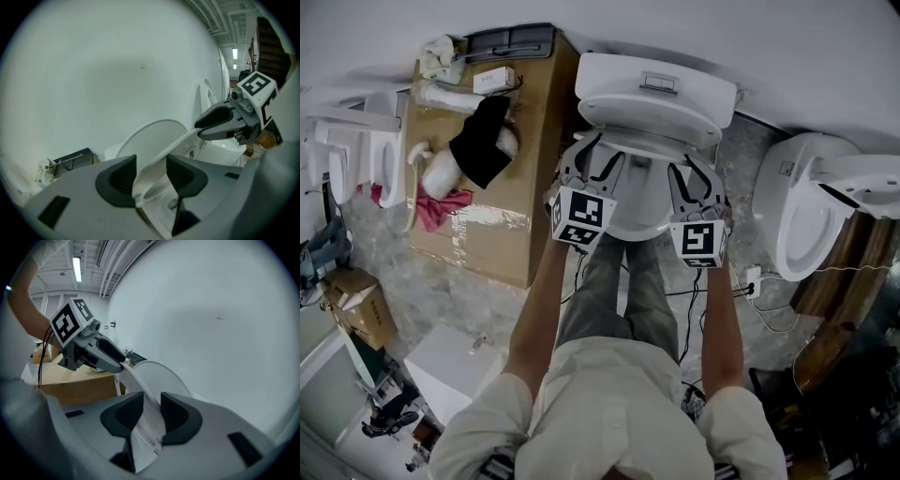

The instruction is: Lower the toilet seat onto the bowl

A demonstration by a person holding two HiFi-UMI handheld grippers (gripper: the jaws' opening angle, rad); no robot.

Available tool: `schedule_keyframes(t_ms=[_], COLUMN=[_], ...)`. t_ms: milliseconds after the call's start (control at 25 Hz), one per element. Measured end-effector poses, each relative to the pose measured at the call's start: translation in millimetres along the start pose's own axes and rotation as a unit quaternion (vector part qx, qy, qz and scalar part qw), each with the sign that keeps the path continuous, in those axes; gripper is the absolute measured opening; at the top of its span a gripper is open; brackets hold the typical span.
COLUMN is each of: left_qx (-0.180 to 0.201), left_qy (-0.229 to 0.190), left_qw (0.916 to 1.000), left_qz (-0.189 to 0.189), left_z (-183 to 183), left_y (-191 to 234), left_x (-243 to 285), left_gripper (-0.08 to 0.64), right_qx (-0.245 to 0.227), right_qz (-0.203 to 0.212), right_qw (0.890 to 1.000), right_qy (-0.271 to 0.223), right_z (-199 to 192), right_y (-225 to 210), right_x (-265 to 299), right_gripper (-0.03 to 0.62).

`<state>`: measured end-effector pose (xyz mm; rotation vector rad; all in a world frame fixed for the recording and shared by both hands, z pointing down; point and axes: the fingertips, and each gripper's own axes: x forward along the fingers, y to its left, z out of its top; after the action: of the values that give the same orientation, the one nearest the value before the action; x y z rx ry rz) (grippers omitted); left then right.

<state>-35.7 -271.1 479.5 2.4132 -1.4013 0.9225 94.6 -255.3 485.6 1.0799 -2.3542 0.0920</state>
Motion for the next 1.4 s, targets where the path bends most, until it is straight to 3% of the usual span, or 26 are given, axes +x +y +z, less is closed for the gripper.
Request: schedule_keyframes(t_ms=[520,1400], left_qx=[-0.018,-0.046], left_qy=[-0.004,0.004], left_qw=[0.9991,0.9977], left_qz=[-0.038,-0.050], left_z=[-33.5,-85.1], left_y=[-25.4,-49.3], left_x=[-27.1,-59.5], left_gripper=[0.224,0.256], right_qx=[0.010,0.046], right_qz=[-0.046,-0.100], right_qw=[0.999,0.992], right_qy=[0.023,0.066], right_z=[-17.9,-56.6], right_y=[34.8,77.4], right_x=[-25.8,-52.0], right_gripper=[0.132,0.179])
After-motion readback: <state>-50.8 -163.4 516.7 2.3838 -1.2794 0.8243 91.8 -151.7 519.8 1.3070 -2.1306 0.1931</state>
